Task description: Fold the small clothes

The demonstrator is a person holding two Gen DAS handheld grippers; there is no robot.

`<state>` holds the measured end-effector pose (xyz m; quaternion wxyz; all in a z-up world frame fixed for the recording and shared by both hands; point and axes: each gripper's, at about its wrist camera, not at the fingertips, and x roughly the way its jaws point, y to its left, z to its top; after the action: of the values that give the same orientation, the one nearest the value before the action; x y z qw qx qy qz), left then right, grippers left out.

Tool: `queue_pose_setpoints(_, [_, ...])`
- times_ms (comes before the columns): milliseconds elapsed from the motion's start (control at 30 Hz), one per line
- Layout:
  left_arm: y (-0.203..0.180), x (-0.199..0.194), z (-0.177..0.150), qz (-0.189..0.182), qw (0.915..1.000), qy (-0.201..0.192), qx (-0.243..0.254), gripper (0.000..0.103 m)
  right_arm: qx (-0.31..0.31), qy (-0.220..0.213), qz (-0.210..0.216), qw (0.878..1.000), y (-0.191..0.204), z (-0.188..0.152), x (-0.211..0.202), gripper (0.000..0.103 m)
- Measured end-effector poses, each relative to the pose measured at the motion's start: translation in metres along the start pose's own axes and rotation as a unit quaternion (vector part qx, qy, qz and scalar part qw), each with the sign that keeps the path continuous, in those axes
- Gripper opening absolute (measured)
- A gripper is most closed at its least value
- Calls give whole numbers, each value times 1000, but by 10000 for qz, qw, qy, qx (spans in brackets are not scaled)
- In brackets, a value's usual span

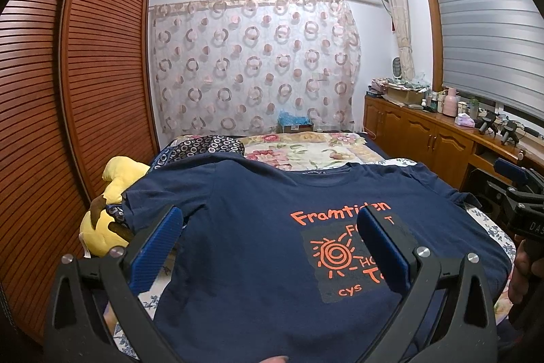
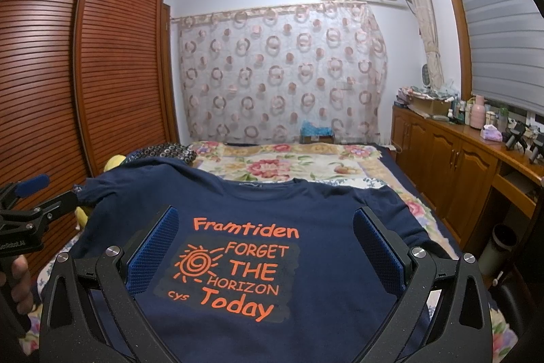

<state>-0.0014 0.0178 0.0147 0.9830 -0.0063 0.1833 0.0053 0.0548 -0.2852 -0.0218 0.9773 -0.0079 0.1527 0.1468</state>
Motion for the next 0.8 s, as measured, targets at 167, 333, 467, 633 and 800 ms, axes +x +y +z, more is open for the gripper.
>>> queue_pose_setpoints(167, [-1,0,-1,0,10000,-6,8,103,-3,-3,2,10000,0,0,0,103])
queue_pose_setpoints(333, [-1,-1,0,6,10000,-12,12,103,-4,-3,2,10000,0,0,0,103])
queue_pose_setpoints(467, [0,-1,0,5,10000,-13,18,103,-7,-7,0,10000,0,0,0,103])
queue_pose_setpoints(633, [-1,-1,0,6,10000,-21,24,103,0,-8,6,10000,0,0,0,103])
queue_pose_setpoints(800, [-1,-1,-1,9,10000,-21,26,103,-6,-11,2,10000,0,0,0,103])
